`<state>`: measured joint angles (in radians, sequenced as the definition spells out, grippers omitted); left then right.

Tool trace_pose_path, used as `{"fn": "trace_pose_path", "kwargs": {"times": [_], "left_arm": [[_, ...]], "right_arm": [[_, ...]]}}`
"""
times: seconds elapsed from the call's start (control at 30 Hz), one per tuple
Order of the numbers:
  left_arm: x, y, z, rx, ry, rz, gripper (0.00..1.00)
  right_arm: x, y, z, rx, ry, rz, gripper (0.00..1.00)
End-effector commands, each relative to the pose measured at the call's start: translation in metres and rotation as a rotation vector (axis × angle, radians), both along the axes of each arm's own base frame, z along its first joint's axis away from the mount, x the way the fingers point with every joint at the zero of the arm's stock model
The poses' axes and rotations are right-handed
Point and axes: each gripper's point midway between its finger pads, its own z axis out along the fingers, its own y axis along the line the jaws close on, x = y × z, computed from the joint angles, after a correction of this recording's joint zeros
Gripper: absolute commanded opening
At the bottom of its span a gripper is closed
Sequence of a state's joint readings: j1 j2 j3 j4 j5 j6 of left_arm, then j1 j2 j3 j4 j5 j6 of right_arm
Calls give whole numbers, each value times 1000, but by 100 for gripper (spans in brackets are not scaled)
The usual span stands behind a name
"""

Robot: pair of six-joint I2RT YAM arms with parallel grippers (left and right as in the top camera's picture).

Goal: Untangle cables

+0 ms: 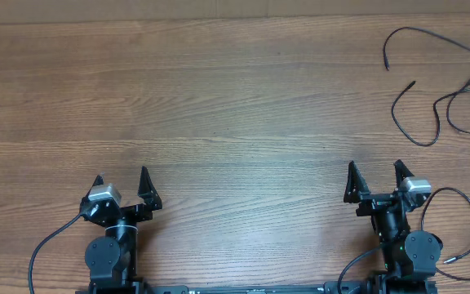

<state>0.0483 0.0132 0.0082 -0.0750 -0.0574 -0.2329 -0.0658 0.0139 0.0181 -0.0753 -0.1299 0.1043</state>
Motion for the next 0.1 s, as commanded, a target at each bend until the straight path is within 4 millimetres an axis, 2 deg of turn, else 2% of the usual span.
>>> {"fn": "trace_pose_path", "kwargs": {"times": [0.0,0.07], "left_arm": [[-1,4,1,13,-6,18,100],[-1,4,1,13,-6,17,100]], "right_arm": [[0,-4,-2,3,-3,-18,100],[0,-4,-2,3,-3,-18,100]]}}
